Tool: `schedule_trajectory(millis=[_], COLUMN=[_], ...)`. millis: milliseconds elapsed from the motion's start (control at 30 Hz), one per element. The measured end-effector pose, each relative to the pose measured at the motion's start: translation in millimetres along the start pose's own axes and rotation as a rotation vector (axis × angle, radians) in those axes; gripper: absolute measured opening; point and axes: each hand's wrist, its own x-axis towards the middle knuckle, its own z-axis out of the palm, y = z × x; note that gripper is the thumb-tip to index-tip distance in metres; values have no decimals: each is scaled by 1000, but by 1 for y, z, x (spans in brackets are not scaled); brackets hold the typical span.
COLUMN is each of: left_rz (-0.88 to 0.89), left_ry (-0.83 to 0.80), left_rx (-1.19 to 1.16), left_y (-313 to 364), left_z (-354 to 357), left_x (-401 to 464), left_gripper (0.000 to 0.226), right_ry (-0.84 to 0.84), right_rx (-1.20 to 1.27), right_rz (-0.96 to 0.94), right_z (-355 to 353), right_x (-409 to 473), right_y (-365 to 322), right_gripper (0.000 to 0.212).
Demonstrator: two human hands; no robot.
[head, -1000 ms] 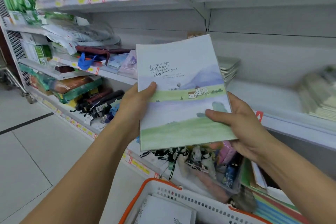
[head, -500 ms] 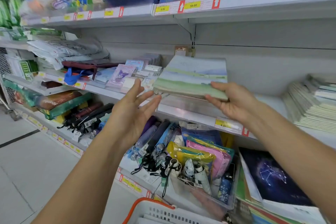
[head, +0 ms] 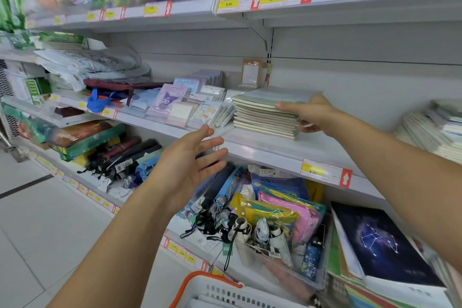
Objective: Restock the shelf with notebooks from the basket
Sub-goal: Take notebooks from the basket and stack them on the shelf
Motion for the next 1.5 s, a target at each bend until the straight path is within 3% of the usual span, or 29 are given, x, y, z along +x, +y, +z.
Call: schedule_trajectory(millis=[200, 300, 533, 600, 667, 700, 767, 833, 900, 933, 967, 1033, 1133, 1267, 1400, 1500], left_rz=[-14, -24, -67, -88, -131, -157, -232, -368, -574, -673, -752, -792, -666, -630, -675, -656], left_ry=[25, 34, 61, 66, 74, 64, -39, -232, -423, -494, -536, -545, -486, -475, -508, -437], left_rx=[83, 121, 209, 298, 467, 592, 941, 1322, 1598, 1677, 1708, 1673, 1588, 1590, 1575, 1552], left_y=[-6, -9, -15, -19, -26, -32, -47, -64, -79, -84, -87, -88, -83, -83, -86, -83], left_z=[2, 4, 2, -1, -9, -15, -29, -43, -57, -62, -67, -75, -82, -84, -88, -86], left_x=[0, 1, -1, -3, -4, -5, -7, -9, -15, -18, -20, -22, -20, -20, -20, -24], left_gripper=[30, 29, 25, 24, 24, 26, 30, 35, 41, 42, 43, 41, 40, 38, 43, 80], right_ry=[145, 153, -22, 40, 313, 424, 391, -17, -556, -698, -716, -577, -389, -263, -379, -453], right_rx=[-304, -421, -326, -317, -228, -130, -44, -118, -282, -319, -299, -122, 201, 225, 510, 752], right_rz=[-201, -238, -159, -169, -360, -526, -749, -581, -110, 138, 336, 581, 745, 704, 630, 437], right_z=[7, 8, 4, 2, 13, 28, 79, 139, 187, 203, 214, 227, 248, 261, 234, 188], right_x=[11, 23, 31, 10, -31, -57, -111, -166, -213, -231, -246, -271, -299, -311, -283, -252], right_y=[9, 13, 11, 9, 13, 22, 60, 112, 172, 204, 233, 275, 298, 288, 257, 228], right_gripper=[104, 105, 98, 102, 86, 65, 26, 42, 51, 51, 52, 52, 59, 31, 20, 27])
